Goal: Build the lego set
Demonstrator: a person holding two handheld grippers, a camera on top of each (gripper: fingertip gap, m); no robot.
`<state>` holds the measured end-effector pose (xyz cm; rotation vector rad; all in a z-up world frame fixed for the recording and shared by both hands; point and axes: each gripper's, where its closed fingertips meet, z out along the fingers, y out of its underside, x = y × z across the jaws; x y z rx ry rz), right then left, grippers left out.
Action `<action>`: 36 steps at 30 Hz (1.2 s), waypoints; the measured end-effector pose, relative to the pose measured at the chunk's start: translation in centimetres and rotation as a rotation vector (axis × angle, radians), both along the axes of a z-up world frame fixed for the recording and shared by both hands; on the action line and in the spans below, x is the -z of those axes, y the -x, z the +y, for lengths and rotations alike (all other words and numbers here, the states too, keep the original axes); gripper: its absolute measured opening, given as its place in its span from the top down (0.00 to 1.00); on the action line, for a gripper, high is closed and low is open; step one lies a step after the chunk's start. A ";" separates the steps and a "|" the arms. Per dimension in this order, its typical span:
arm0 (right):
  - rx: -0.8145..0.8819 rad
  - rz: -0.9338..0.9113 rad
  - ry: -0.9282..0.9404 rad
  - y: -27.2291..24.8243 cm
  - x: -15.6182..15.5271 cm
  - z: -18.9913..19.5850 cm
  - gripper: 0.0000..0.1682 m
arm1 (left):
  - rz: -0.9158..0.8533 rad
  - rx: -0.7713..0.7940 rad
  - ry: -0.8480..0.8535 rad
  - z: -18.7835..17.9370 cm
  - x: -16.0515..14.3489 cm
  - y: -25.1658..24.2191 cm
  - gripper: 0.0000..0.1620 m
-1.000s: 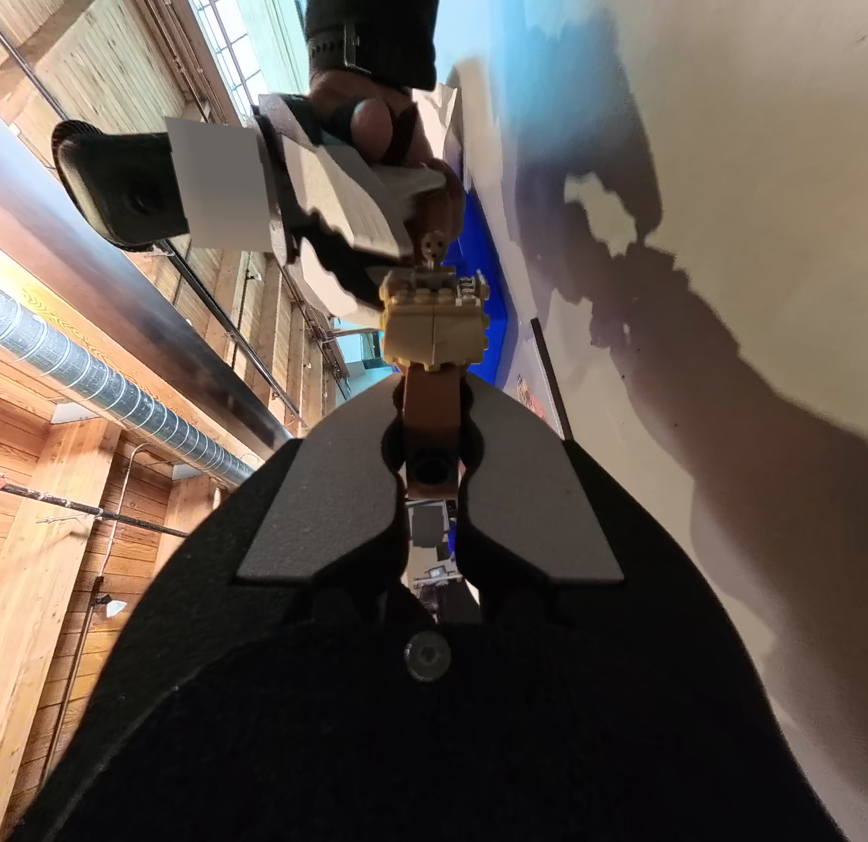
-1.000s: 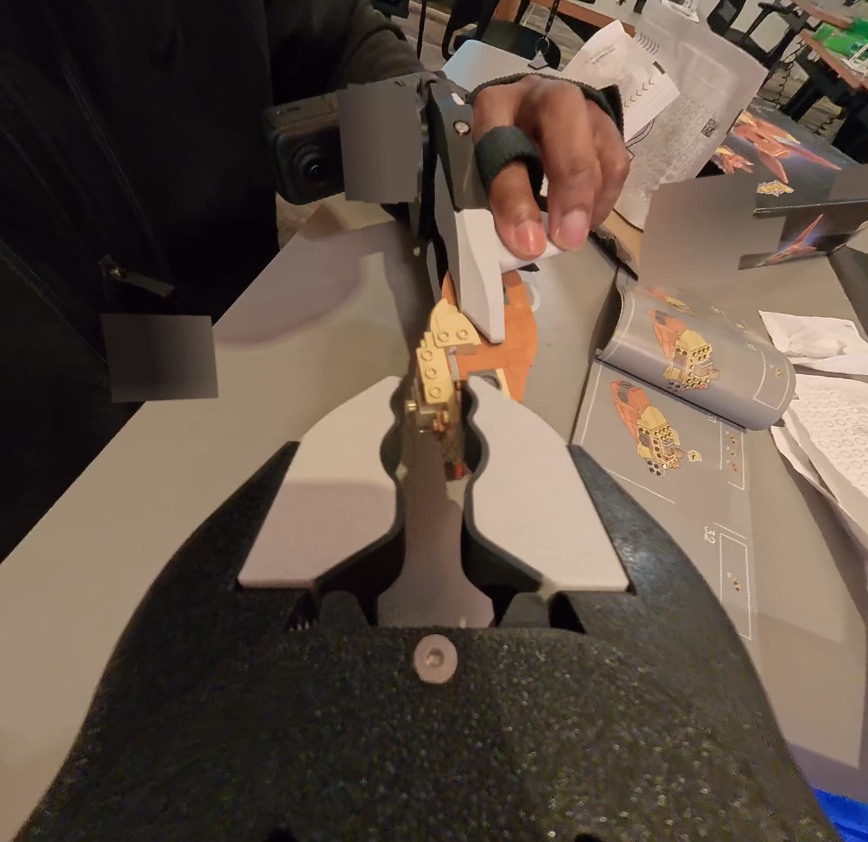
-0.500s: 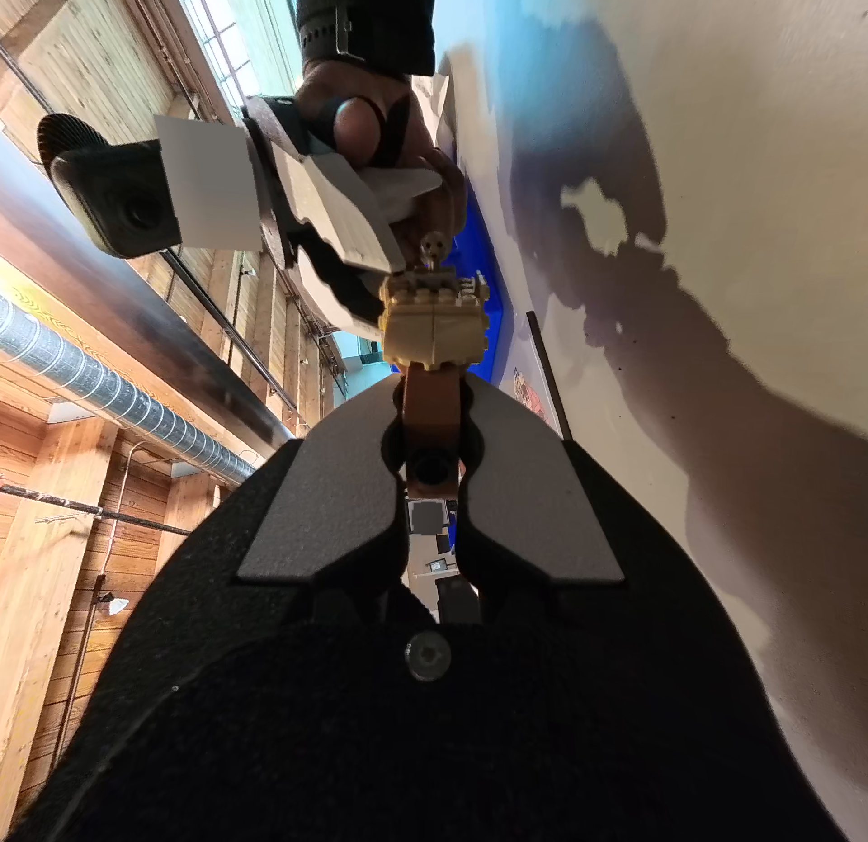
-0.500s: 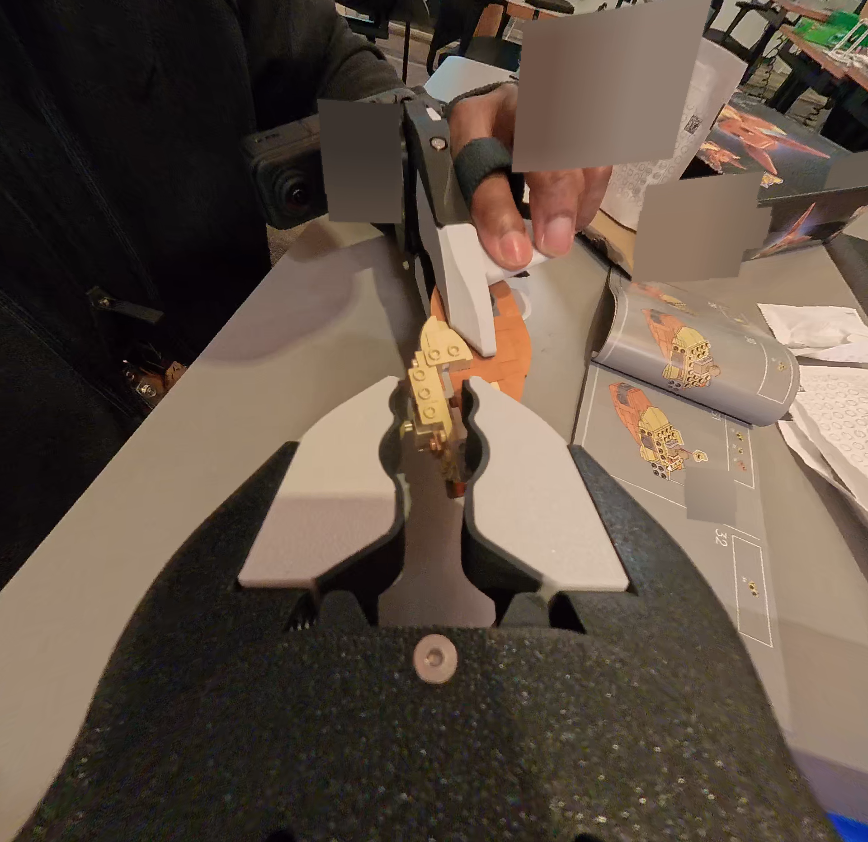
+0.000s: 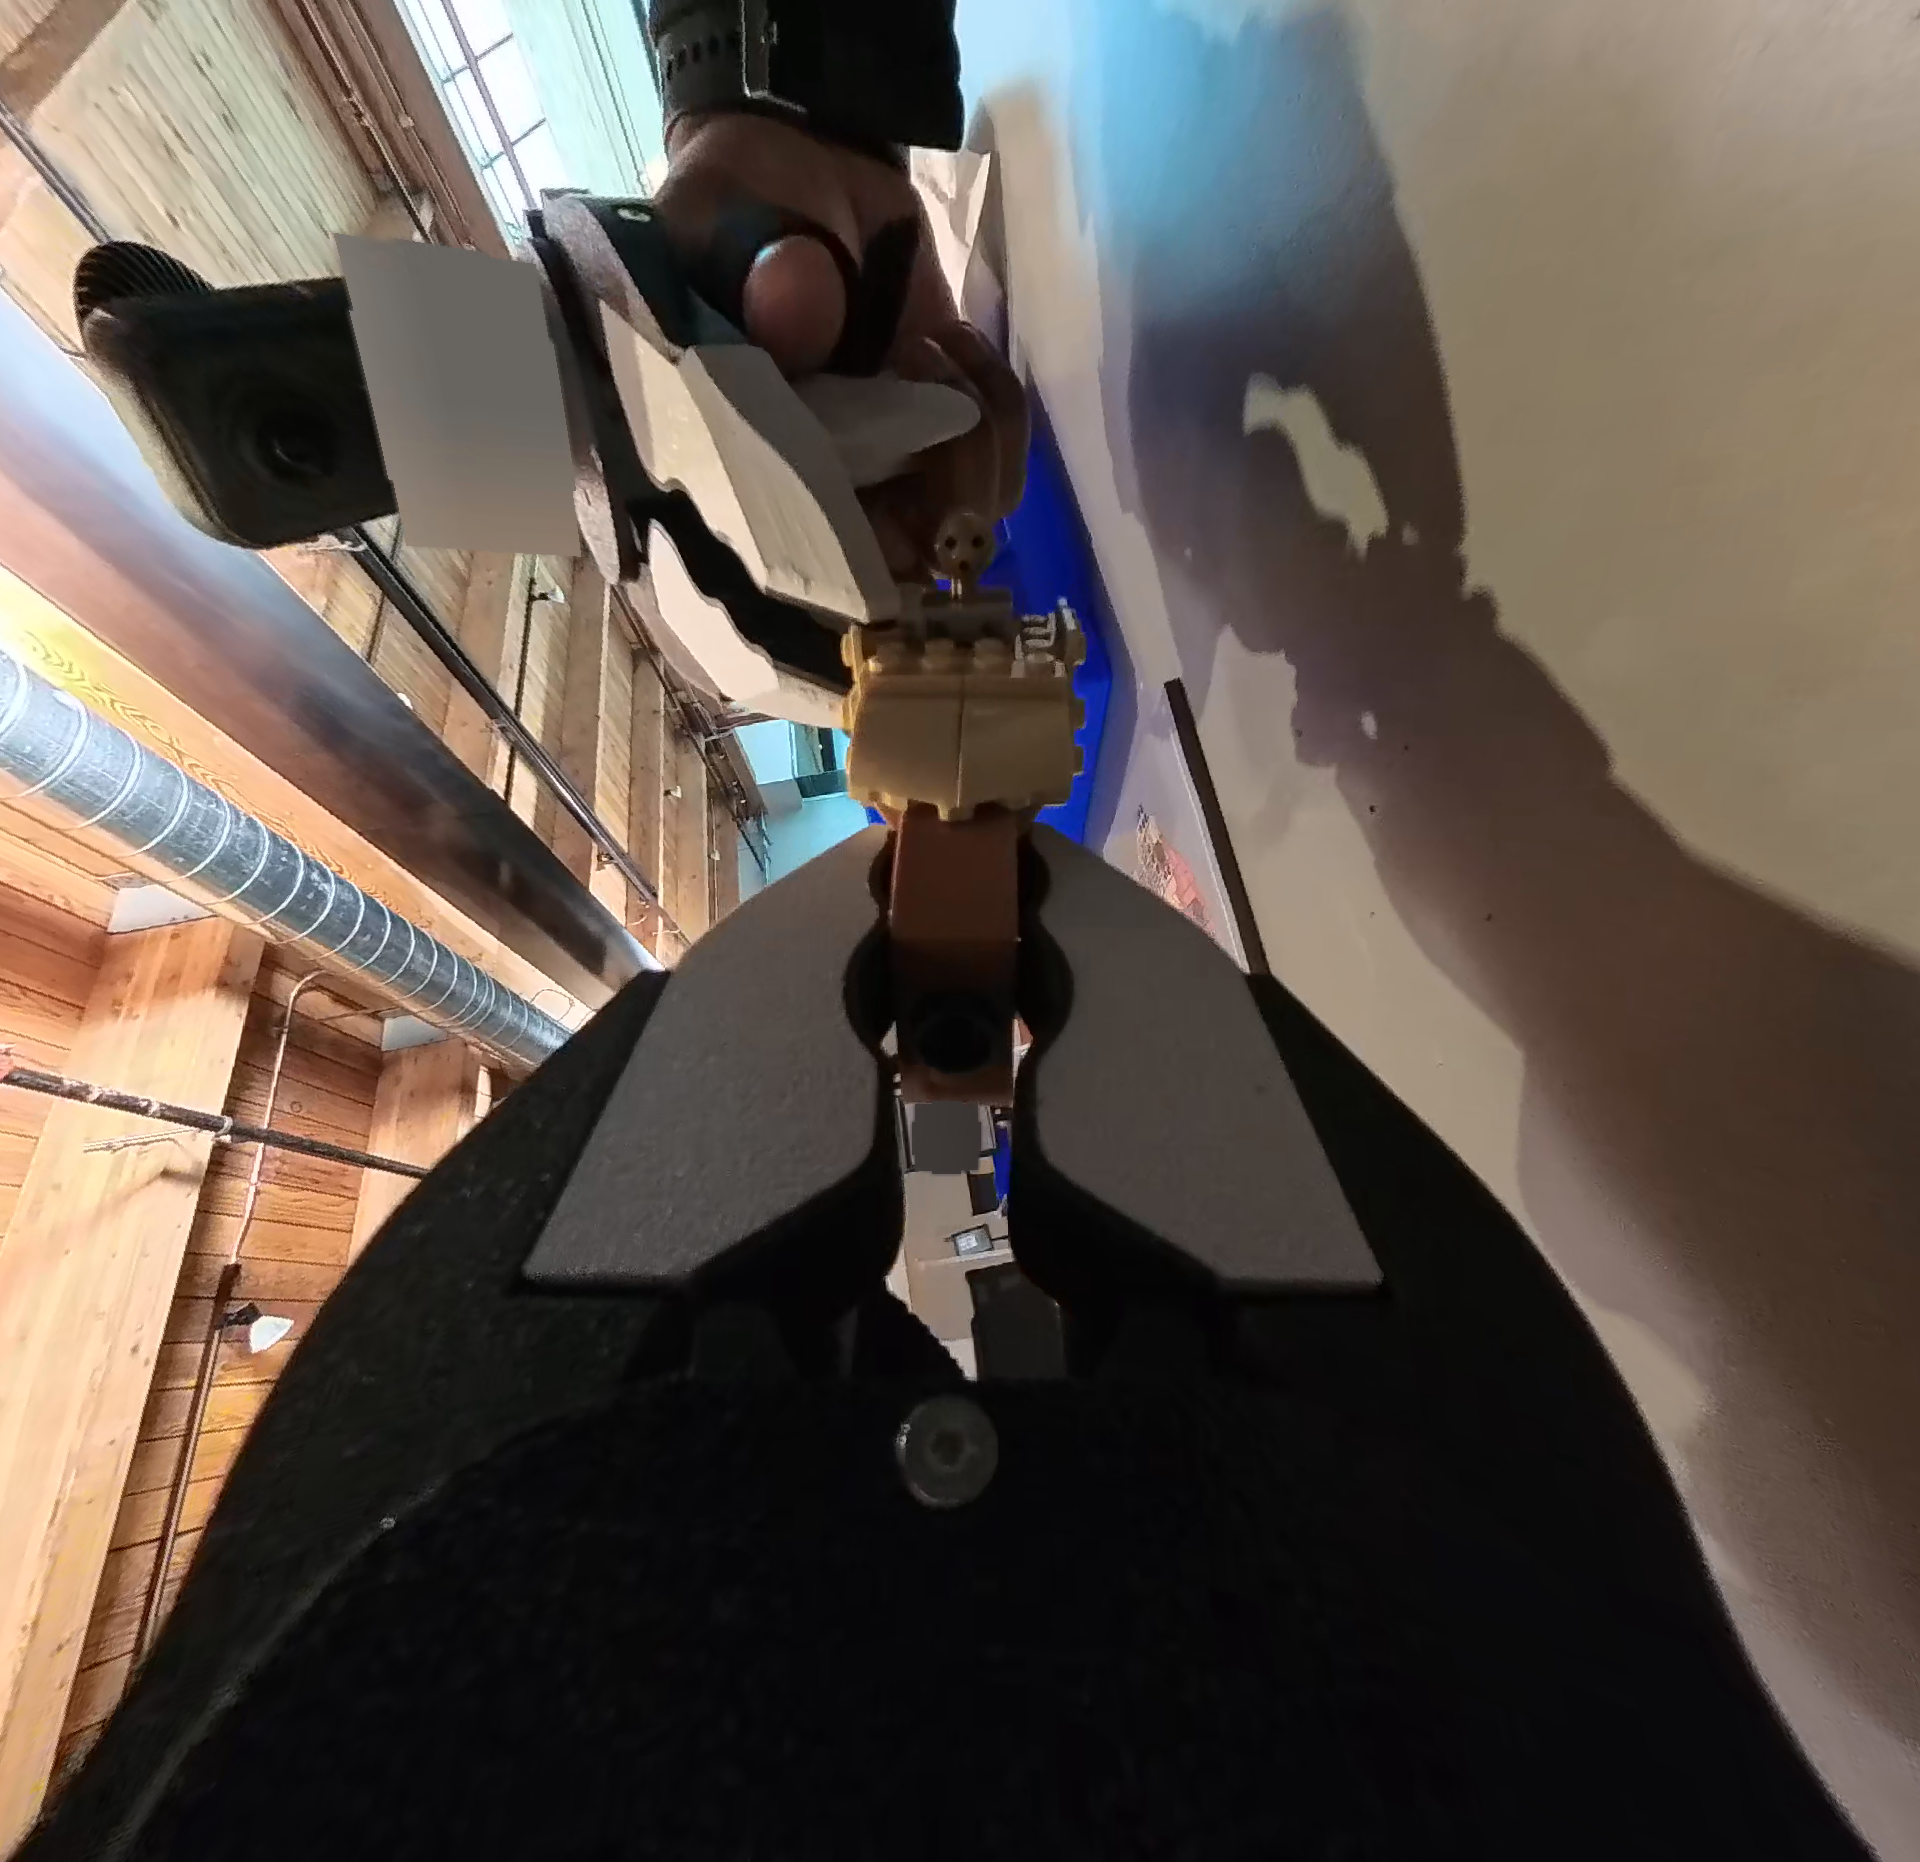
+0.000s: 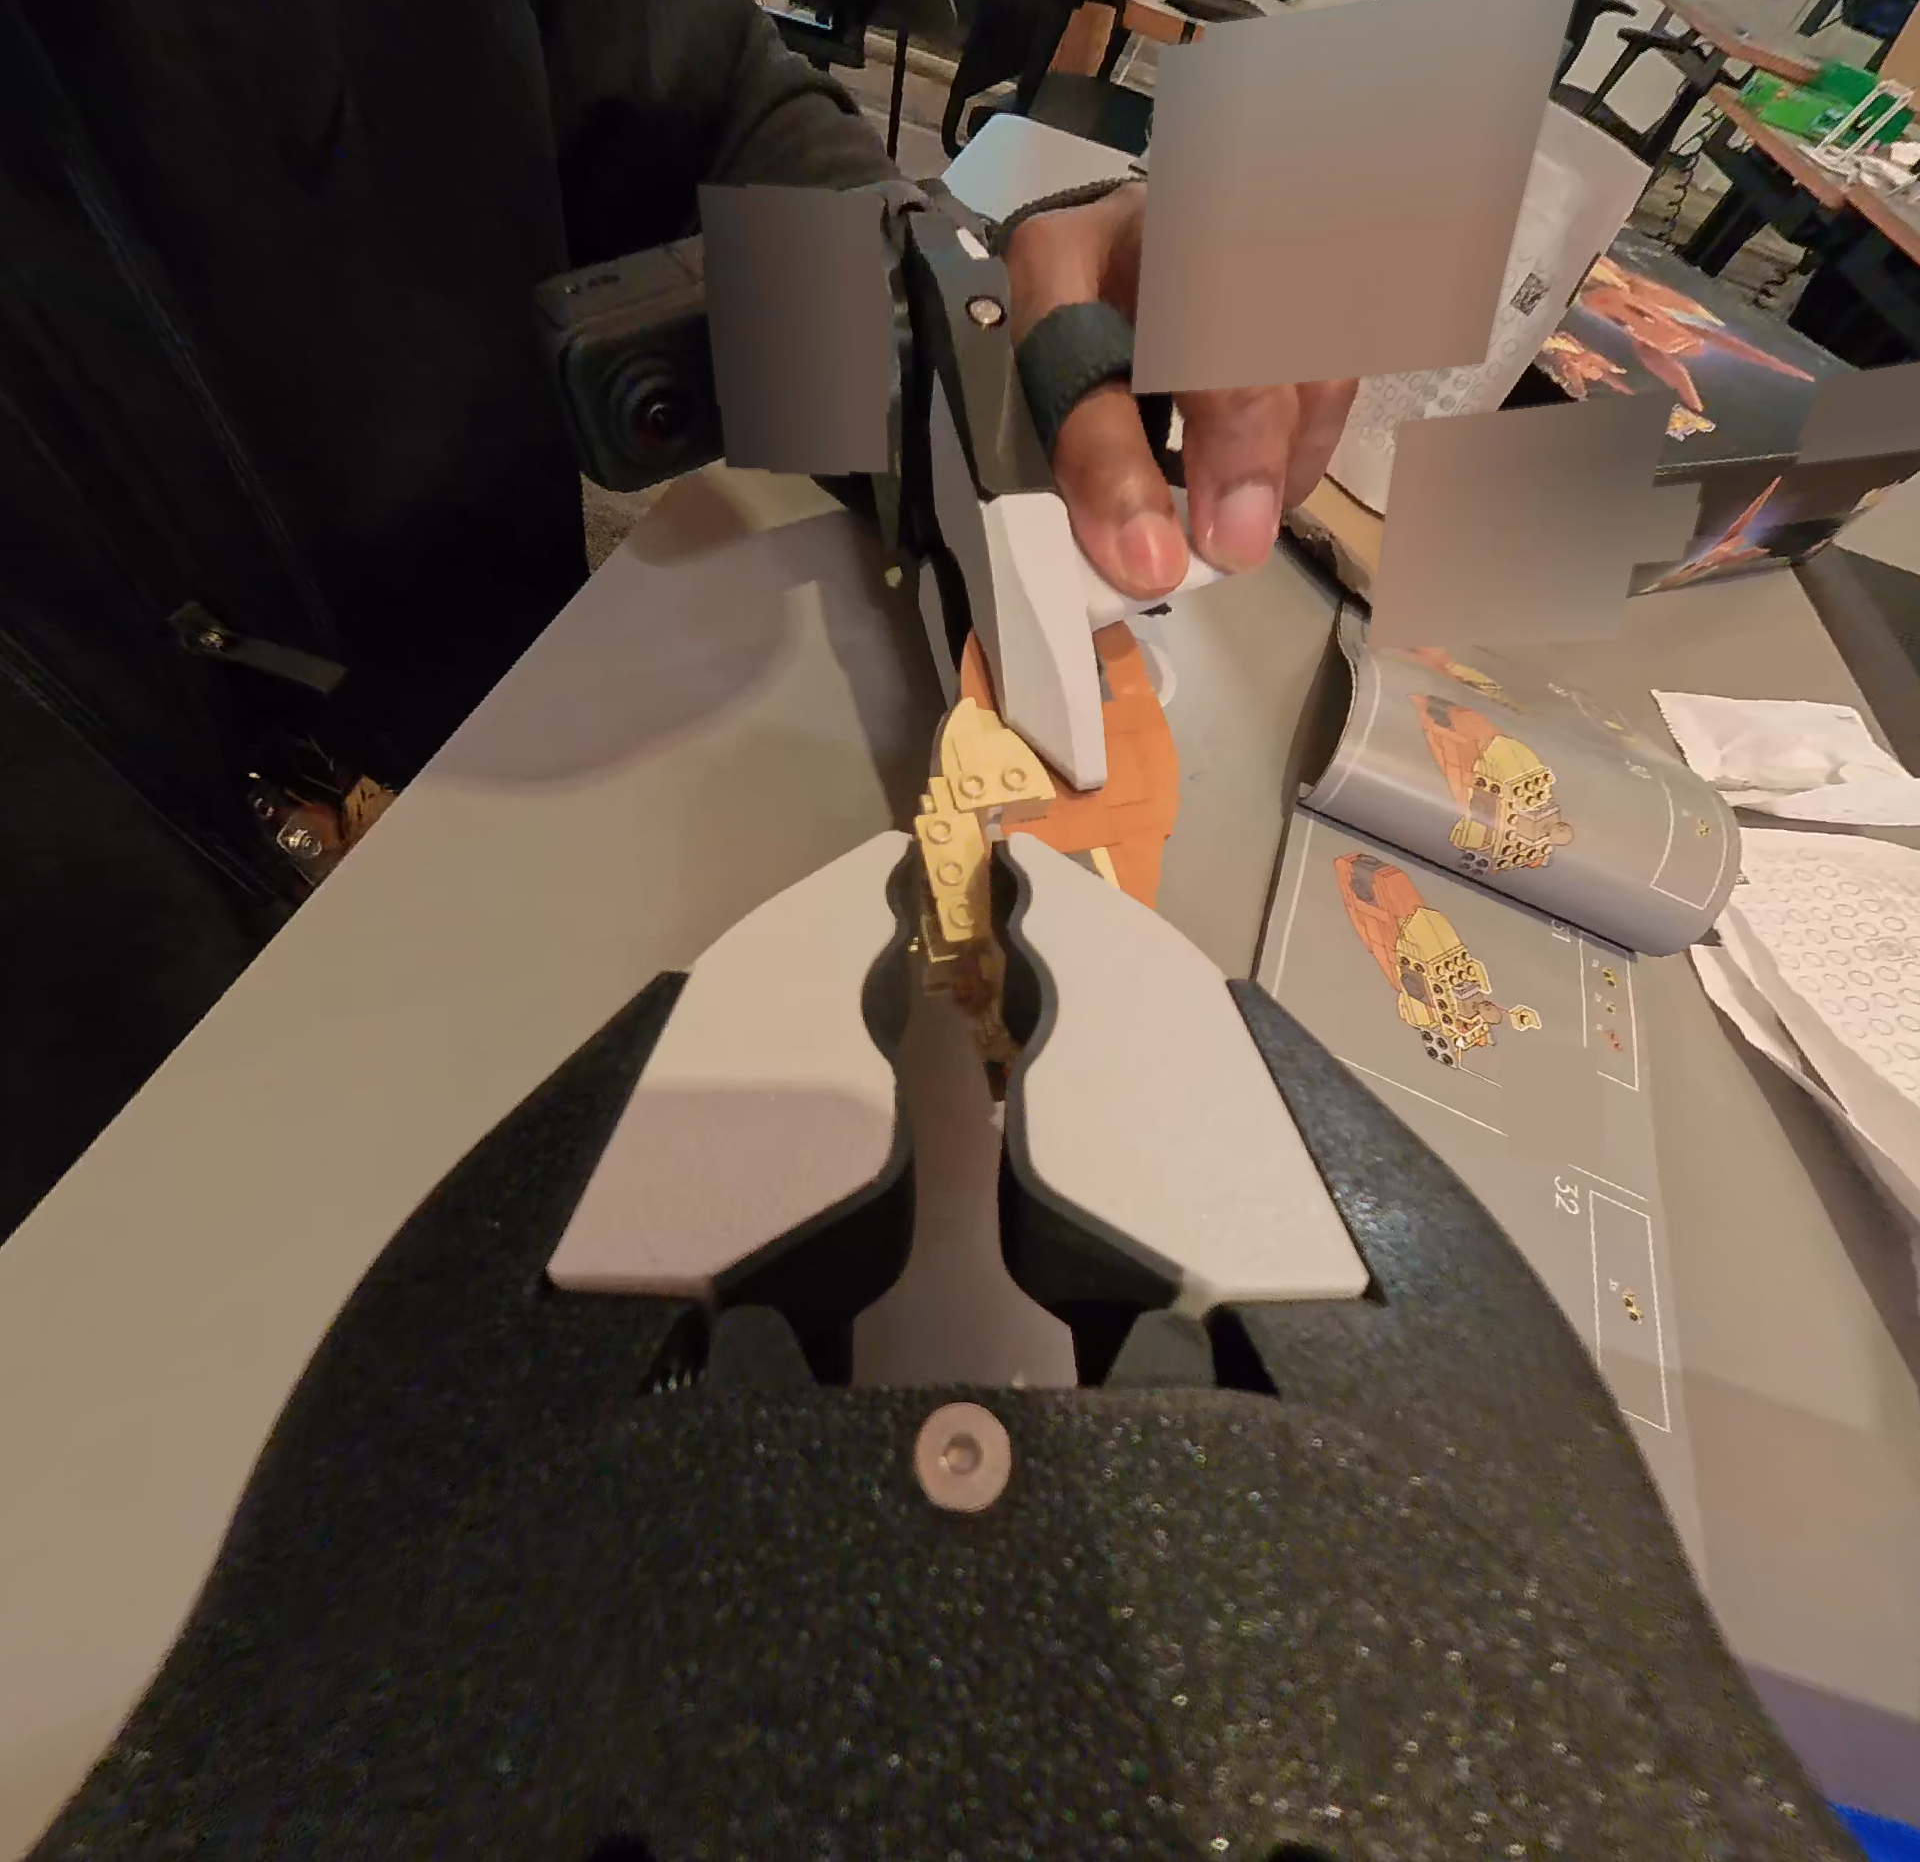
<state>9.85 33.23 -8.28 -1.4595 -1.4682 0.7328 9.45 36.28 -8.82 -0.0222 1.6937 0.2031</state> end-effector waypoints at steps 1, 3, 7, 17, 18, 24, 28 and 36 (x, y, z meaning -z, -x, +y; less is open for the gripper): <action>-0.002 -0.006 0.003 0.0 0.0 -0.1 0.93 | 0.001 0.002 -0.004 -0.1 0.0 0.0 0.89; -0.002 -0.011 -0.003 0.0 0.0 -0.1 0.93 | -0.002 0.000 -0.007 -0.1 0.0 0.0 0.89; 0.023 -0.008 -0.009 0.0 -0.2 0.3 0.93 | -0.007 -0.018 -0.007 0.2 -0.1 0.0 0.89; 0.009 -0.010 -0.022 0.1 -0.1 0.0 0.93 | -0.007 -0.005 0.017 0.0 0.1 0.0 0.89; 0.010 -0.008 -0.024 0.1 -0.1 0.0 0.93 | -0.006 -0.006 0.022 0.0 0.1 0.0 0.89; 0.098 0.082 -0.004 -0.5 -1.0 1.4 0.79 | -0.009 -0.038 0.279 1.0 0.0 -0.4 0.89; 0.239 0.193 -0.077 -2.3 -1.9 3.4 0.76 | -0.015 -0.152 0.649 3.3 -0.3 -0.5 0.88; 0.540 0.171 -0.514 -4.3 -3.9 6.1 0.85 | -0.049 -0.376 1.524 6.0 0.2 -0.7 0.89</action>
